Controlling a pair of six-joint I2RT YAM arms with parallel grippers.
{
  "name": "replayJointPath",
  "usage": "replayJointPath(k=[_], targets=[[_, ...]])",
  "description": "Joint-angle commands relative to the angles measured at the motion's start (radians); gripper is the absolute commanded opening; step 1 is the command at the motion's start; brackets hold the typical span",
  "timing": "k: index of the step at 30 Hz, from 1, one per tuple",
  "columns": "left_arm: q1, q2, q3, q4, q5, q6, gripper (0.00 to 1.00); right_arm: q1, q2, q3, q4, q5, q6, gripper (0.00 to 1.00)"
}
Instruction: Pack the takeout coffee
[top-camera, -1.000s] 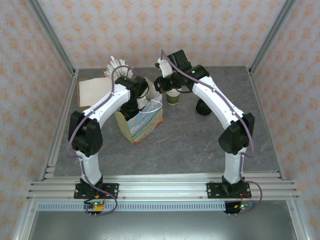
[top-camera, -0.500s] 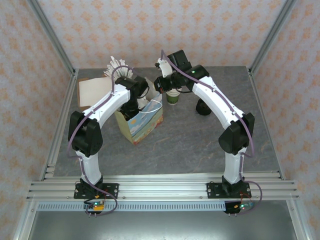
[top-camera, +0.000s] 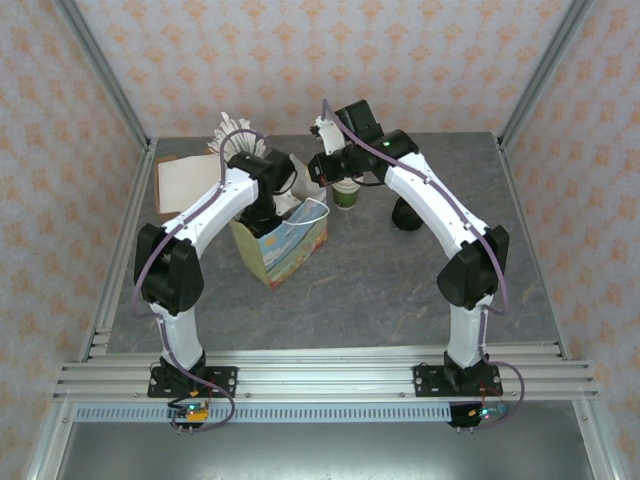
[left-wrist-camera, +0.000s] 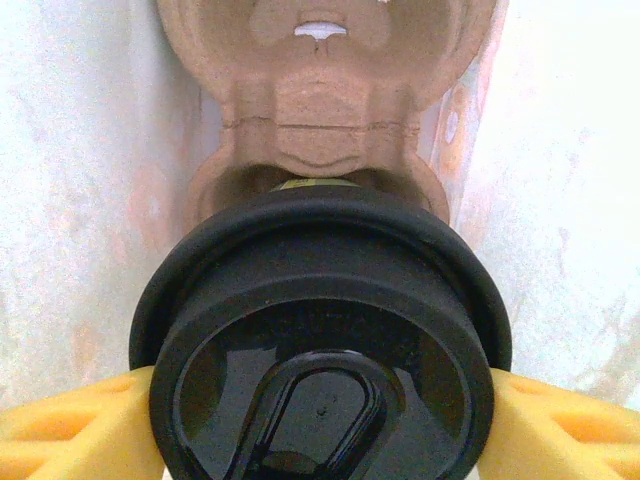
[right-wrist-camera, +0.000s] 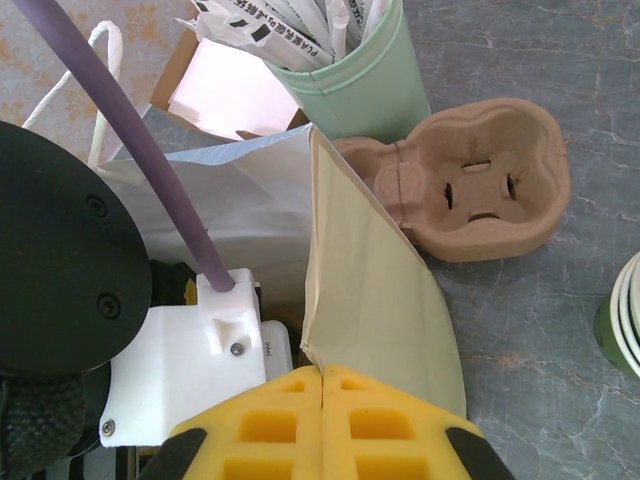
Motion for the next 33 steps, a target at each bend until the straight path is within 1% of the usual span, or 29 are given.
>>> replayJointPath(k=[1,8,27,33], targets=[[0.006,-0.045,0.037,0.016,0.018,-0.014,0.76,0.005,0.012,-0.011,-0.028,0.007,0.007,0.01],[0.006,-0.084,0.06,0.009,0.021,-0.02,0.8,0.005,0.014,-0.012,-0.028,0.007,0.008,0.01],[0.006,-0.232,0.128,0.002,0.07,-0.028,0.84,0.006,0.015,-0.009,-0.028,0.013,0.015,0.01],[0.005,-0.27,0.155,0.008,0.066,-0.04,0.84,0.005,0.015,-0.008,-0.029,0.016,0.017,0.01]])
